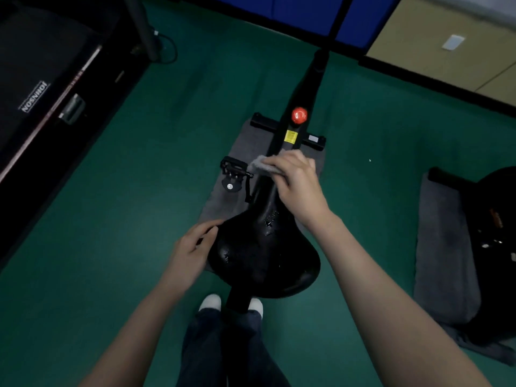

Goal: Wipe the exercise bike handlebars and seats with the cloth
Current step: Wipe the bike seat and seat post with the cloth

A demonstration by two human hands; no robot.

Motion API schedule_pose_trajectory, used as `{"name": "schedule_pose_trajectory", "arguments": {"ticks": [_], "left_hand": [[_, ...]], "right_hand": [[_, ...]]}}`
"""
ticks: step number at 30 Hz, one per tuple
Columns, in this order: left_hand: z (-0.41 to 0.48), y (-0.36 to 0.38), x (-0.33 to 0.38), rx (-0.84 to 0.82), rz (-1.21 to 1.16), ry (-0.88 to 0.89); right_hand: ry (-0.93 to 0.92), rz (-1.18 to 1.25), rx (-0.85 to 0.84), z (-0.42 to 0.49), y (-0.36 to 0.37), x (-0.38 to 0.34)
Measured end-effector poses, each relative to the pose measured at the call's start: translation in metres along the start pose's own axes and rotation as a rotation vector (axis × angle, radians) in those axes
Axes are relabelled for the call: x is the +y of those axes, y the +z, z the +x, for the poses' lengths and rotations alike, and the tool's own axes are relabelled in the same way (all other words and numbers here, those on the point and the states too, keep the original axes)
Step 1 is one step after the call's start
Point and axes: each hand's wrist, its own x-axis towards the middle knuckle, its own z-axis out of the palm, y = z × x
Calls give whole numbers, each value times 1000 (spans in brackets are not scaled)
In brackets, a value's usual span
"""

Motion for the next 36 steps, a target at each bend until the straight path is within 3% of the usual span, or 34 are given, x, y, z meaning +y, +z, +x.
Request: {"name": "schedule_pose_trajectory", "arguments": {"ticks": [3, 9, 14, 19, 24, 26, 28, 32, 36], "left_hand": [[-2, 3, -3, 28, -70, -4], [-1, 3, -7, 28, -106, 44], [3, 6, -10, 54, -86, 85], [1, 6, -17, 50, -77, 112], [1, 7, -21, 60, -70, 128], [1, 6, -22, 56, -72, 123], [1, 6, -22, 57, -80, 120], [0, 8, -23, 61, -77, 132], [-1, 10, -27, 85, -77, 142]], "right_hand": [[-137, -28, -96, -6, 1, 1], [-356, -111, -460, -19, -1, -5], [-323, -369, -467, 32, -7, -2], [3, -426, -608, 75, 0, -9], [-245, -577, -866, 62, 17, -29], [-264, -499, -796, 57, 11, -18], [-241, -323, -542, 53, -1, 2], [80, 165, 78, 16, -4, 28], [278, 402, 382, -30, 26, 22]]}}
